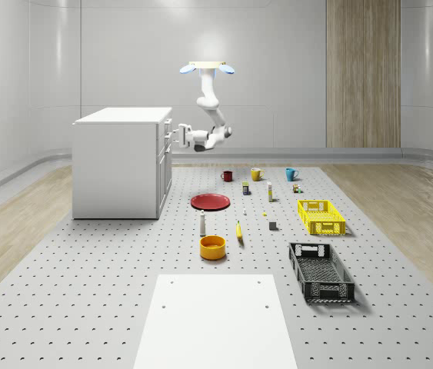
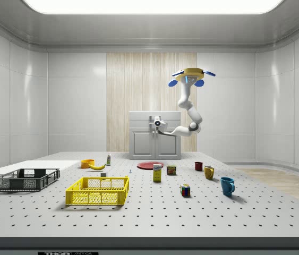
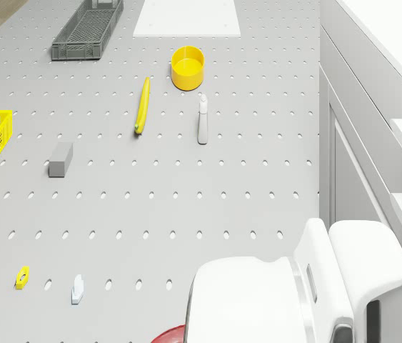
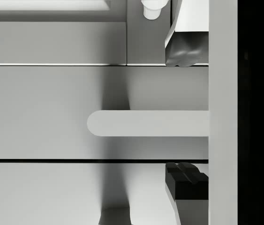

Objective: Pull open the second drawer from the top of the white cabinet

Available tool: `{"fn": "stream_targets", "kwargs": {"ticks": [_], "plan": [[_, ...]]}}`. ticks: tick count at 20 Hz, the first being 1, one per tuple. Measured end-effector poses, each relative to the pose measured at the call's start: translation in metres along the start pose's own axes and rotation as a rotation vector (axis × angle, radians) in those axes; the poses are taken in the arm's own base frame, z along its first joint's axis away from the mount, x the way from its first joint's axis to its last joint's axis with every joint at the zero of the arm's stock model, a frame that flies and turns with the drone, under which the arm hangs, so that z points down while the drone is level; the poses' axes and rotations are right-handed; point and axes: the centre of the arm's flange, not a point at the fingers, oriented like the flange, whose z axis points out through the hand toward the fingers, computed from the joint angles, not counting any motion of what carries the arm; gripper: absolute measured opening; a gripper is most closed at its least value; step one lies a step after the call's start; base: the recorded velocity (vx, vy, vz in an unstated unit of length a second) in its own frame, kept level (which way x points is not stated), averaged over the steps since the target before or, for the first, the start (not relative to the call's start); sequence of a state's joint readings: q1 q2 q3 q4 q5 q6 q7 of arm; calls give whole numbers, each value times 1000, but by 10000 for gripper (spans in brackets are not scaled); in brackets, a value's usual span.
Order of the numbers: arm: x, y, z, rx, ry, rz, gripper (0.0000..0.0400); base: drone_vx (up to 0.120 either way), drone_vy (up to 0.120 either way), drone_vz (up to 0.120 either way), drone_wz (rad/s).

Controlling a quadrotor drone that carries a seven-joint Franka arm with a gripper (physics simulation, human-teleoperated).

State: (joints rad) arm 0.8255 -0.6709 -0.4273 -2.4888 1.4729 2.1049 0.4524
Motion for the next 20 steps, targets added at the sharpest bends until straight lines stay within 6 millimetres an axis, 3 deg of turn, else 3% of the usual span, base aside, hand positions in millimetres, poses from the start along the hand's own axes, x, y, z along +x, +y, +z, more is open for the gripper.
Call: {"fn": "stream_targets", "kwargs": {"ticks": [20], "plan": [[9,-8,35,0,-1,0,300,0,0,0,0]]}}
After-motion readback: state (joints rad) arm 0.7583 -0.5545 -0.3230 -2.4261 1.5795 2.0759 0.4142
